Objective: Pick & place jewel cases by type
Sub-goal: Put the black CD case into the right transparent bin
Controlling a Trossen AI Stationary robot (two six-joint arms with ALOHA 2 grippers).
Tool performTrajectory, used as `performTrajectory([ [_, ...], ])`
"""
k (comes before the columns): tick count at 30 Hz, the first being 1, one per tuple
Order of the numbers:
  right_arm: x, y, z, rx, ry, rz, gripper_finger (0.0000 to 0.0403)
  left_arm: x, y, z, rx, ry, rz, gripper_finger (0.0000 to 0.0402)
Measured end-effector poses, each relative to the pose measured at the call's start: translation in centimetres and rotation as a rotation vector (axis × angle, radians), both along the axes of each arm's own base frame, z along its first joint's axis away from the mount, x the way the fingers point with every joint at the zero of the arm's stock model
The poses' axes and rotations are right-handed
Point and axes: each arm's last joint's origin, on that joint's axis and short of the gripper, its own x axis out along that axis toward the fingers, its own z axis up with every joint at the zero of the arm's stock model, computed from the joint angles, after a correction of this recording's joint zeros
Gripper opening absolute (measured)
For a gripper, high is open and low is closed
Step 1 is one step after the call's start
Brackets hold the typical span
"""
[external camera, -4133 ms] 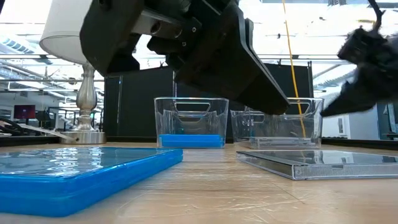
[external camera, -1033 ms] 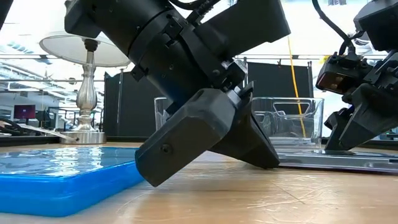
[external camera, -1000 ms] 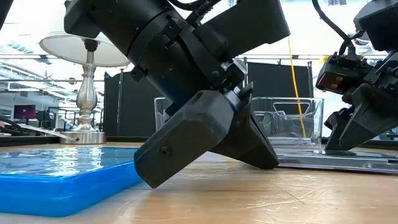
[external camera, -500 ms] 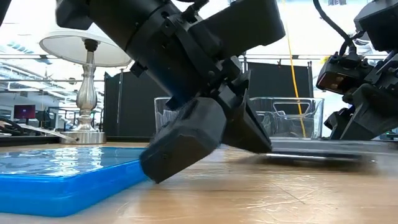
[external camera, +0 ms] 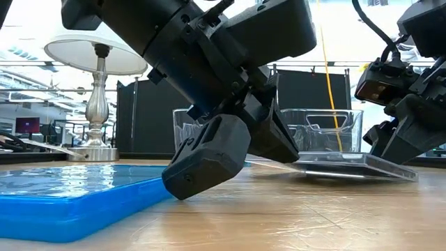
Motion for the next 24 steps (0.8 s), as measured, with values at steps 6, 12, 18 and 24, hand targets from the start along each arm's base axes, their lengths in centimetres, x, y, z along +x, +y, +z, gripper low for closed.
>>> performTrajectory([
  [6,0.05,0.04,0.07,0.009,-0.01,0.004,0.0194,0.01,0.0,0.01,0.027,0.01,-0.019,0.0035],
  [12,0.07,0.05,0.1,0.009,-0.013,0.005,0.0194,0.01,0.0,0.02,0.027,0.009,-0.019,0.0036],
  [18,0.08,0.03,0.1,-0.08,-0.038,0.074,0.0195,0.03,0.01,0.02,0.026,0.008,-0.02,0.0035],
  [24,0.1,0.03,0.12,-0.144,-0.057,0.121,0.0212,0.05,0.02,0.0,0.022,0.009,-0.023,0.0035],
])
